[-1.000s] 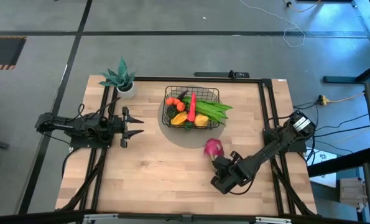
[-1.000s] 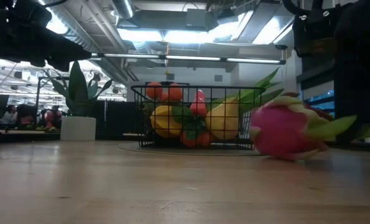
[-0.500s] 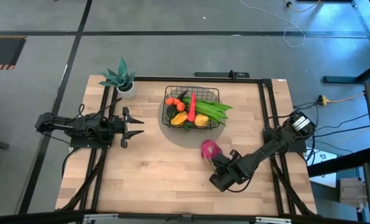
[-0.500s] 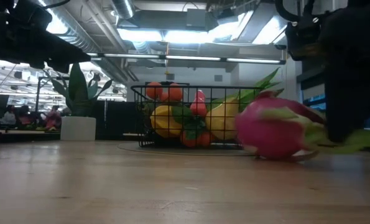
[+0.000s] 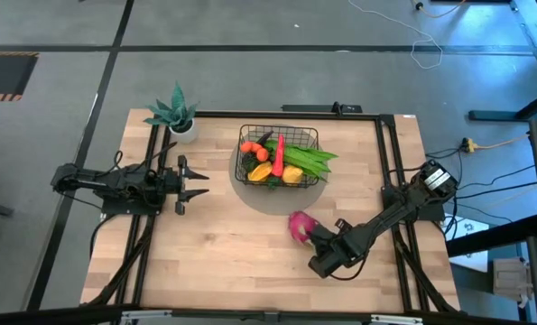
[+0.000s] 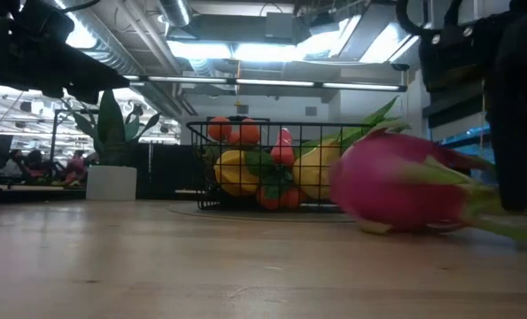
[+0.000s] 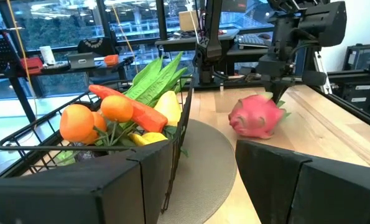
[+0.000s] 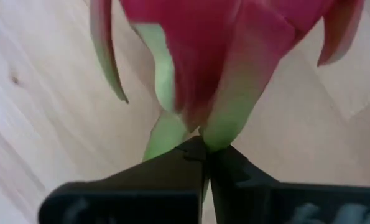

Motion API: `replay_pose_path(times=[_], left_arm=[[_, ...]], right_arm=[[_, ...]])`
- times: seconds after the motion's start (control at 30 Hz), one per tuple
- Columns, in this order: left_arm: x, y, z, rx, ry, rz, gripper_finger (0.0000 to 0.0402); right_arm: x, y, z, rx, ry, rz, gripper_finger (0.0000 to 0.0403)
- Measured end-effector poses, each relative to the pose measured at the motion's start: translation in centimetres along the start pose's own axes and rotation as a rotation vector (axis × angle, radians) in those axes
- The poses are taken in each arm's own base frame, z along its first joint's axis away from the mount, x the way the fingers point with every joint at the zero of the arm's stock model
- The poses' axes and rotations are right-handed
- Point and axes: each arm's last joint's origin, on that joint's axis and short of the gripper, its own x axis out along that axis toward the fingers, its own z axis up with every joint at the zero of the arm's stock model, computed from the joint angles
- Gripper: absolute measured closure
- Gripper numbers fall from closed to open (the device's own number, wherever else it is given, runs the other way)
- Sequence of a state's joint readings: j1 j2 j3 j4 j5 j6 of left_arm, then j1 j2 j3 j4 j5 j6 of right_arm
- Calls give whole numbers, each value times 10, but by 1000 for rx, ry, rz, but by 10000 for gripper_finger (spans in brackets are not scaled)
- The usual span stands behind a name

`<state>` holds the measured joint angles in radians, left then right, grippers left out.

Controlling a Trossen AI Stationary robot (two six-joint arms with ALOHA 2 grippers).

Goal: Build produce basket
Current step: Put the dragon fruit into the wire basket

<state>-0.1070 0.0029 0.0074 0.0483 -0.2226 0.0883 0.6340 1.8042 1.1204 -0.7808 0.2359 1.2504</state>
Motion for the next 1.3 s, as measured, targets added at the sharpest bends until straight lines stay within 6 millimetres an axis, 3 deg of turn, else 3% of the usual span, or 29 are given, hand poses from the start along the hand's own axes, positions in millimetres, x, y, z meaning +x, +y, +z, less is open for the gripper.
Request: replay_pose_path(times=[0.13, 0.33, 0.6, 0.97, 1.3], left_arm=[[0, 0, 0, 0, 0, 0, 229], [0, 0, 0, 0, 0, 0, 229], [0, 0, 0, 1, 1, 0, 229], [0, 0, 0, 1, 1, 0, 229], [0, 0, 0, 1, 1, 0, 229]], right_arm=[[-15, 15, 4, -100, -21, 68, 402], [-55, 41, 22, -324, -170, 164, 403], [-103, 51, 57, -505, -412, 91, 403], [-152, 36, 112, -618, -557, -68, 403], [-204, 0, 159, -638, -610, -200, 403]])
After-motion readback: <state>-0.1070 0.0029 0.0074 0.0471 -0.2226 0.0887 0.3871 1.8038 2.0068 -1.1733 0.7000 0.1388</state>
